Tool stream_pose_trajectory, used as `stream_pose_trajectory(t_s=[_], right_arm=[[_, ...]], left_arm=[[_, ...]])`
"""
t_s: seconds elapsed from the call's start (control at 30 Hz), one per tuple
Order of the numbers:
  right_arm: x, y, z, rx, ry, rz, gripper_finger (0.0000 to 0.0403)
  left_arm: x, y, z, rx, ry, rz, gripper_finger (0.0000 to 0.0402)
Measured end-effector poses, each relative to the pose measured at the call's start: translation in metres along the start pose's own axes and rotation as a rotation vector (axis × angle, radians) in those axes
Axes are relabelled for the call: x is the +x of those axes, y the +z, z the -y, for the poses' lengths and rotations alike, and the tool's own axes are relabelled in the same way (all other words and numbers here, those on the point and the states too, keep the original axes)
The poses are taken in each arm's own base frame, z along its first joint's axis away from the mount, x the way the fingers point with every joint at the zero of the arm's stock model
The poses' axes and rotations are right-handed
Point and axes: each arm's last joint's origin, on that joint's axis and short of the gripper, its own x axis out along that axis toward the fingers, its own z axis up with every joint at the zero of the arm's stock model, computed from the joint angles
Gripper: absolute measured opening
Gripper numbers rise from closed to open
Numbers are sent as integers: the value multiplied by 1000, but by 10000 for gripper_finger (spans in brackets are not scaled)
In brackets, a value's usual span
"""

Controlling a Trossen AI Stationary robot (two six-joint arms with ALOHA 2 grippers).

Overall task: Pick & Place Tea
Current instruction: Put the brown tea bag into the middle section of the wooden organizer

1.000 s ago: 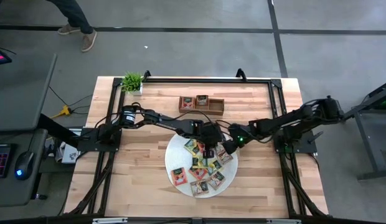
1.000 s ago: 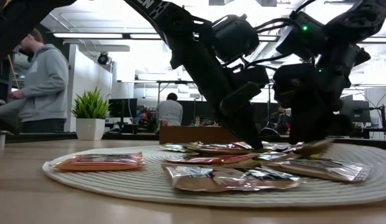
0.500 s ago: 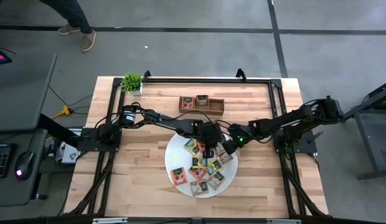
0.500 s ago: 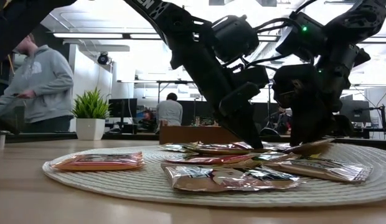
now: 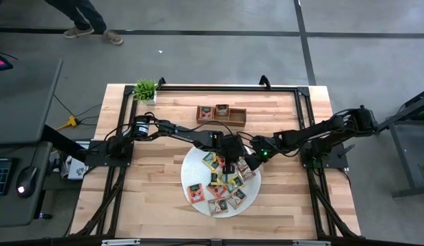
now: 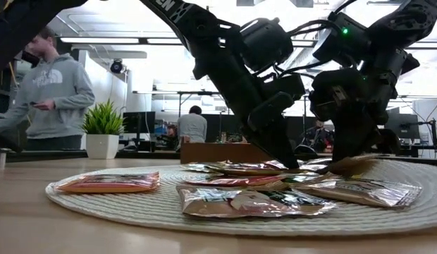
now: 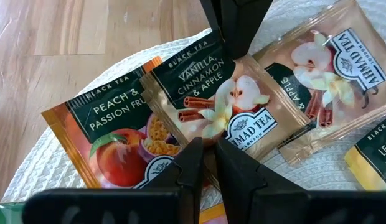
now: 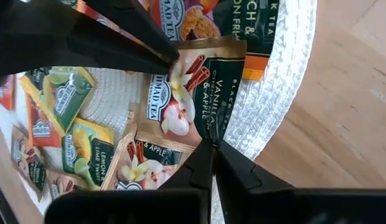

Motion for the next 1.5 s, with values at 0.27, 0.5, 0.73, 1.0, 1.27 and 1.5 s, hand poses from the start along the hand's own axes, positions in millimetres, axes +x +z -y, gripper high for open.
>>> stream_pose_trajectory(t_s=[0.27,0.5,0.73,1.0,1.27,1.5], right_arm=[[-19,7,2,-28,25,28,11],[-20,6,4,-39,12,19,43],[-20,7,4,-76,14,23,110],[-19,9,3,-81,13,56,134],[-11,10,4,-80,8,46,117],[-11,11,3,-81,2,69,33]], left_arm=[[0,0,0,-2,-13,2,44],[0,-1,0,-4,-13,-11,44],[0,-1,0,-4,-12,-11,44],[0,-1,0,-4,-12,-11,44],[0,-1,0,-5,-11,-11,44],[0,-1,0,-4,-11,-11,44]])
